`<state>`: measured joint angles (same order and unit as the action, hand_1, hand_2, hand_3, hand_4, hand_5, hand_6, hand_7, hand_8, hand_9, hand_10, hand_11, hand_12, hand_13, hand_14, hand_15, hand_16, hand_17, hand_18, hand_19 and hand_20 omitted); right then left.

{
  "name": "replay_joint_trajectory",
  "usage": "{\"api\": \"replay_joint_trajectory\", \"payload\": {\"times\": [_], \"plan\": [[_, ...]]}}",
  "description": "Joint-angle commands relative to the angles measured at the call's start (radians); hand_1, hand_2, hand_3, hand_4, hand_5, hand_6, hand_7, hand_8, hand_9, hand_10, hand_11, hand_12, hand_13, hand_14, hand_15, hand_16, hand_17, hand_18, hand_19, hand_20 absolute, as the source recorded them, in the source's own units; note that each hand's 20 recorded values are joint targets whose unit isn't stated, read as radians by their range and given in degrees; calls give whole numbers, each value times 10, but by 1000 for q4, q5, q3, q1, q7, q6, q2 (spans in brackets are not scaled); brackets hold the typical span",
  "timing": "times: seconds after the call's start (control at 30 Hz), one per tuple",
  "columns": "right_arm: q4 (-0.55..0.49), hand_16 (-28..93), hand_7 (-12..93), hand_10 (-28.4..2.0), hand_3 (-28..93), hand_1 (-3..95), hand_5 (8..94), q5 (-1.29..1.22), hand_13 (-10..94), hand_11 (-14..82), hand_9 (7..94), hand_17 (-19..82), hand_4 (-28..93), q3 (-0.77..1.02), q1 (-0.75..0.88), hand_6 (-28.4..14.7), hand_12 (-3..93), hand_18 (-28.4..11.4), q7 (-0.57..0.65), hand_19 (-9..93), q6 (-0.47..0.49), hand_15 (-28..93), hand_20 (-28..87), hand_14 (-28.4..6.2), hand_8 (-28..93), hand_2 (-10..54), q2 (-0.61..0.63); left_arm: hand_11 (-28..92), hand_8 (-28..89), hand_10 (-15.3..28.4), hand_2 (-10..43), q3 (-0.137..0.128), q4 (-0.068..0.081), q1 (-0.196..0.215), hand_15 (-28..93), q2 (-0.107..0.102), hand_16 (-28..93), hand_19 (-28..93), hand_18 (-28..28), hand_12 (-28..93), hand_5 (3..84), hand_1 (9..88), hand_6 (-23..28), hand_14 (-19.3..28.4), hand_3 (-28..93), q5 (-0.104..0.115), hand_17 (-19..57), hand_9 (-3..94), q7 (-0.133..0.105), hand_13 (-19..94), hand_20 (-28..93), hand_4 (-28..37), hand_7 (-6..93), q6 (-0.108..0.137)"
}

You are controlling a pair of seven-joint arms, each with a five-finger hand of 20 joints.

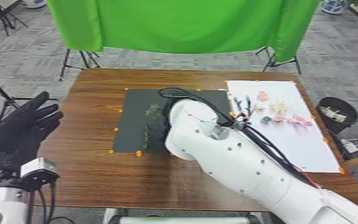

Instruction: Arrange flowers

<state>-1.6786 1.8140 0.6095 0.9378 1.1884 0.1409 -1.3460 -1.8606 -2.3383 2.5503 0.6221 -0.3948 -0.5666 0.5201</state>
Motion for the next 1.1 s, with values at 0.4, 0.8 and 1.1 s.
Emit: {"api": "replay_joint_trajectory", "payload": {"times": [0.4, 0.8, 1.1], "plan": [[-1, 135, 129, -138, 673, 587, 882, -11, 937, 280, 937, 774, -212, -24, 44, -54, 175, -38, 56, 932, -8, 513, -116, -54, 151, -91, 30, 282, -77, 188, 67, 35, 21, -37, 468, 3, -108, 412, 203, 108, 384, 302, 99, 231, 656, -20, -100, 323, 18, 176, 74, -208, 96, -37], [5, 127, 123, -136, 634, 545, 867, -31, 937, 282, 937, 781, -201, -26, 44, -65, 171, -32, 64, 932, 9, 514, -137, -53, 125, -94, 20, 283, -77, 187, 67, 43, 23, -35, 468, -5, -108, 412, 202, 107, 384, 302, 99, 230, 660, -13, -100, 322, 11, 175, 74, -206, 97, -33], [3, 122, 120, -138, 655, 478, 855, -32, 937, 278, 937, 785, -205, -37, 38, -74, 170, -27, 71, 932, 0, 510, -151, -53, 92, -93, 27, 283, -77, 187, 68, 46, 22, -31, 466, -5, -107, 412, 202, 108, 385, 306, 100, 230, 663, -15, -100, 323, 15, 175, 73, -203, 97, -35]]}}
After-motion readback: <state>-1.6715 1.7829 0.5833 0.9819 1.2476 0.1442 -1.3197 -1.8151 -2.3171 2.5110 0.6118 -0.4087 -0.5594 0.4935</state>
